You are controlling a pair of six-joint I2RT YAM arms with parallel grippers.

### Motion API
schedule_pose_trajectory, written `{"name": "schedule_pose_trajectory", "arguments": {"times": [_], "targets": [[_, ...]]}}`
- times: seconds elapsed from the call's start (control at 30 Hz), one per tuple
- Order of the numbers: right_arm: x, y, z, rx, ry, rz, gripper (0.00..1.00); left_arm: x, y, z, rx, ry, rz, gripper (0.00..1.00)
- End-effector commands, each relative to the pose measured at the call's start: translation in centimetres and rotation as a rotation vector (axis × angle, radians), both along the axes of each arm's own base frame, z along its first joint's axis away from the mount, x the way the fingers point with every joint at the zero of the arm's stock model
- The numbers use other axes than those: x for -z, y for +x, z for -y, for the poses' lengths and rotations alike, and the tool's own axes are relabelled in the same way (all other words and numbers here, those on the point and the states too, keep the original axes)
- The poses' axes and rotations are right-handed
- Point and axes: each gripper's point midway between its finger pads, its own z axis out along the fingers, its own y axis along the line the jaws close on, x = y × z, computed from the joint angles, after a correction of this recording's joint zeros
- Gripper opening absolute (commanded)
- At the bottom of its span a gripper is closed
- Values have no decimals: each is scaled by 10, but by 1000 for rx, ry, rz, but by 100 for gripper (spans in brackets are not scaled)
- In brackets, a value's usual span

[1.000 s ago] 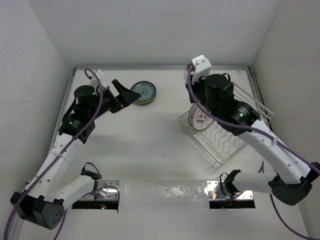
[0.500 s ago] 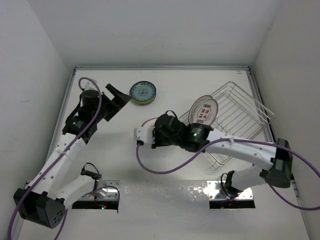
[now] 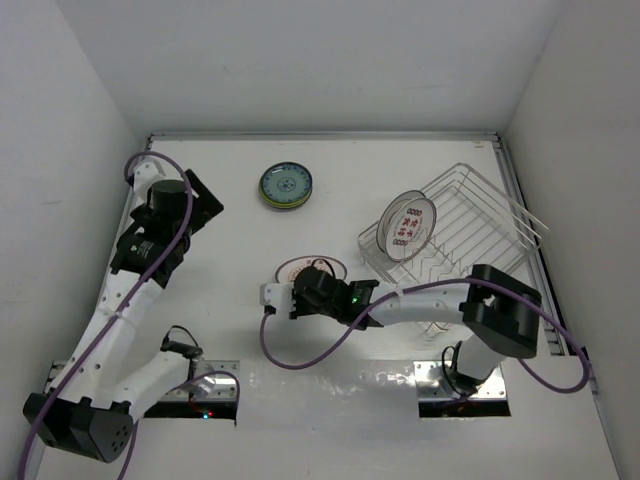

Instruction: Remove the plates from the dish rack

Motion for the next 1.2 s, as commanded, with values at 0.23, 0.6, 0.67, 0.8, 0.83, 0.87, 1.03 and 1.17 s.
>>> {"name": "schedule_pose_trajectory", "arguments": {"times": [0.23, 0.6, 0.67, 0.8, 0.83, 0.87, 1.03, 1.17], "targets": [[-29, 12, -61, 63, 288, -16, 20, 2, -5, -17, 0, 115, 6, 100], [-94, 44, -49, 410, 527, -28, 99, 11, -11, -22, 5, 129, -11, 100], [-127, 73, -6, 724, 582, 37, 99, 14, -10, -19, 21, 126, -13, 100], [-152, 105, 59, 1084, 623, -63, 99, 15, -8, -14, 55, 120, -12, 100], [-145, 116, 79, 1173, 655, -172, 99, 15, -8, -13, 63, 118, -13, 100], [-148, 121, 89, 1213, 689, -216, 99, 18, -7, -10, 78, 114, -18, 100], [-179, 141, 193, 1555, 911, -120, 87, 25, -6, -5, 116, 113, -38, 100], [-176, 141, 253, 1745, 1059, -64, 68, 31, -4, 0, 147, 105, -54, 100]]}}
